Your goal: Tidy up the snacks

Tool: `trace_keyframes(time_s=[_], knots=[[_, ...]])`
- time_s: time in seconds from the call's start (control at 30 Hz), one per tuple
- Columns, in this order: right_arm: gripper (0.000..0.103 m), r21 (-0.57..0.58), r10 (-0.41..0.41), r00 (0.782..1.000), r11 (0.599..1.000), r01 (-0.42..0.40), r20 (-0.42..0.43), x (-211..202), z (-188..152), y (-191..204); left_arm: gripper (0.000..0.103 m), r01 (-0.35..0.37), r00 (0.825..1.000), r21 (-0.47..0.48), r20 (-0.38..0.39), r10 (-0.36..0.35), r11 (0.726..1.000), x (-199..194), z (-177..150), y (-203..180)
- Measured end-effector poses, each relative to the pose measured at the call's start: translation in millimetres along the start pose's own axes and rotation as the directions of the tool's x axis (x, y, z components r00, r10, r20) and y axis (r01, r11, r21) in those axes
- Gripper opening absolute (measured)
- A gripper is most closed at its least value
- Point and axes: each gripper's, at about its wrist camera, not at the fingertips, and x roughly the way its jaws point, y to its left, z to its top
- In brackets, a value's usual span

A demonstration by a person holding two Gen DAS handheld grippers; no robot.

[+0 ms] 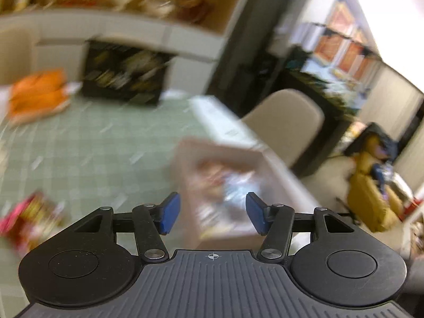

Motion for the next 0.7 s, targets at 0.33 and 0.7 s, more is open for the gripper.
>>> trace_keyframes(time_s=[0.33,0.7], knots=[[0.072,-0.087,0.136,0.989,0.988,-0.131,0.060,79,121,42,0.061,-0.264,0.964,-0.174,-0.073,0.255,0.949,-32,-45,100],[0.072,-0.375,0.462,0.846,0.759,-0.533,-0.266,123,30,224,0.060,-0.450,0.893,-0.255,-0.125,0.433,0.856,-91,-56,169]])
